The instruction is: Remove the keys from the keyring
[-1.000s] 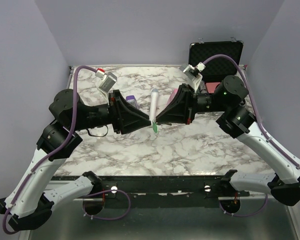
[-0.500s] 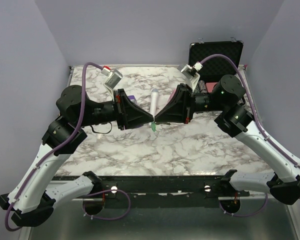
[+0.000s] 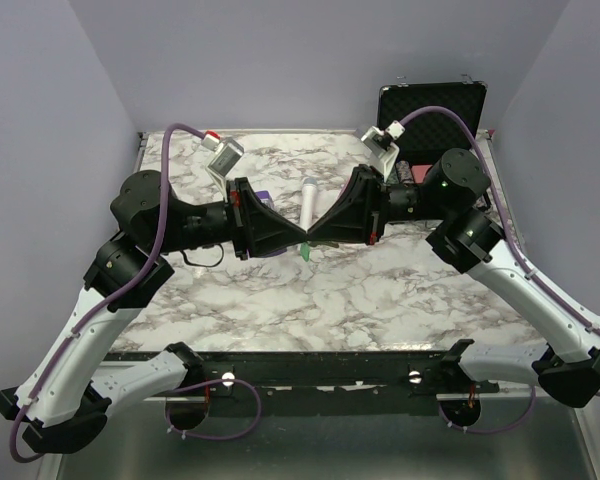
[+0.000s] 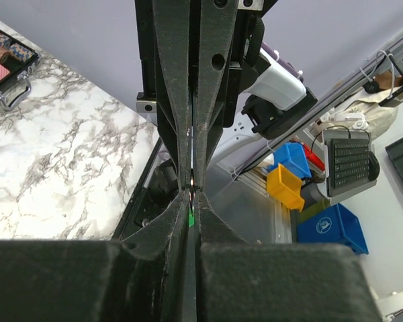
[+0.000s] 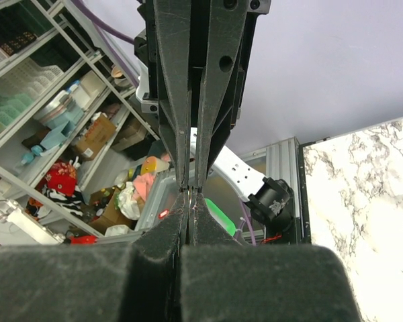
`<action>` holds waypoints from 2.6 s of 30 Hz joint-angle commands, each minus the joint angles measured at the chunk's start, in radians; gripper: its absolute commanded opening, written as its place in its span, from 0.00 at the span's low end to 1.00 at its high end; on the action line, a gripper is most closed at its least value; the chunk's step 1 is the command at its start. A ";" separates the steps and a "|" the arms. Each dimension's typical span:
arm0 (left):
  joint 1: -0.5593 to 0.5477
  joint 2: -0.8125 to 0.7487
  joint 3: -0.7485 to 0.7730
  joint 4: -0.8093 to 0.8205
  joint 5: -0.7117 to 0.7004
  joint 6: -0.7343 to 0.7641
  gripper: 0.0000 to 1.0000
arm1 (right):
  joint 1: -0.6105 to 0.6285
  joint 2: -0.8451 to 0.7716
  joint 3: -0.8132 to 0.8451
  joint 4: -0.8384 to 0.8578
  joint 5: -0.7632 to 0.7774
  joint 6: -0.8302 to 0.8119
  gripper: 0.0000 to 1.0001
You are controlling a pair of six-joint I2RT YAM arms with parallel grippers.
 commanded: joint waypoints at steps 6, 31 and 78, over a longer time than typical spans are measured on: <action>0.002 0.000 -0.009 0.047 0.019 -0.032 0.00 | 0.009 -0.001 0.025 0.060 -0.018 0.028 0.01; -0.179 -0.032 -0.052 0.189 -0.519 -0.108 0.00 | 0.009 -0.036 -0.044 0.314 0.220 0.158 0.01; -0.600 -0.025 -0.066 0.297 -1.185 0.128 0.65 | 0.008 -0.139 -0.169 0.427 0.487 0.257 0.01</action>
